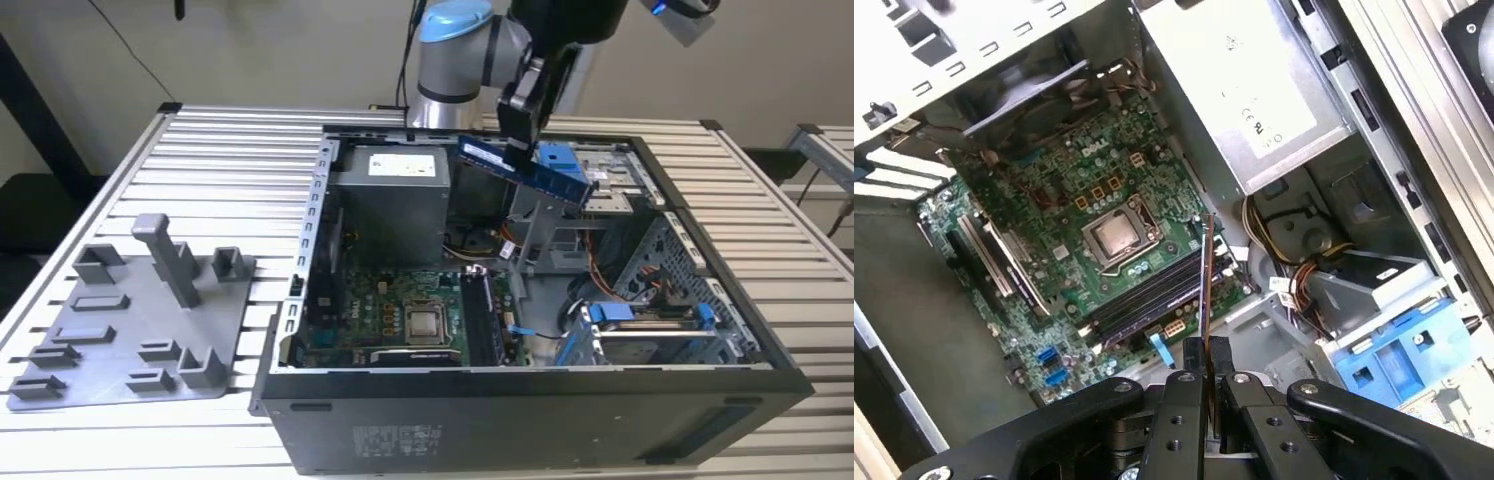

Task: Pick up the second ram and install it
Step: 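Insert the second ram into the second slot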

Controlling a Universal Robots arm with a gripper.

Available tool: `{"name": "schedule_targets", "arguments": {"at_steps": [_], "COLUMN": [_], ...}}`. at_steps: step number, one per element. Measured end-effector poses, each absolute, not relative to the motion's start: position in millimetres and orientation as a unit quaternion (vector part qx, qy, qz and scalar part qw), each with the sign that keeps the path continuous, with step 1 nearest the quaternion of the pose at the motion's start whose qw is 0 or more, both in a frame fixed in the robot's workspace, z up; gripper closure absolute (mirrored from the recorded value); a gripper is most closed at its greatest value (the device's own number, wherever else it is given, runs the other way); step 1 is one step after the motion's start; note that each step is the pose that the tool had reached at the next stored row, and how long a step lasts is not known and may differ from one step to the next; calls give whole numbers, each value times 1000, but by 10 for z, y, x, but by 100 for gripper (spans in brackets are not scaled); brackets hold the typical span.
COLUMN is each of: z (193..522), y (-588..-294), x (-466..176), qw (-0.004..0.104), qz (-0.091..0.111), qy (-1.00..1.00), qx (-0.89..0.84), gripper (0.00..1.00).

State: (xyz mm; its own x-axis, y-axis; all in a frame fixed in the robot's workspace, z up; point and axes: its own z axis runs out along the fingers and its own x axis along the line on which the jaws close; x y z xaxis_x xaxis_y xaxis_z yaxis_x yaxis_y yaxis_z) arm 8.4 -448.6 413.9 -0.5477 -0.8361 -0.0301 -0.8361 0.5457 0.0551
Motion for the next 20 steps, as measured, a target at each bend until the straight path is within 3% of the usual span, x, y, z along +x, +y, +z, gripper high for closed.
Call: {"name": "schedule_targets", "arguments": {"at_steps": [20], "z": [4131], "y": [-4486], "x": [83], "qw": [5], "qz": [31], "qy": [941], "qx": [-337], "gripper": [87]}}
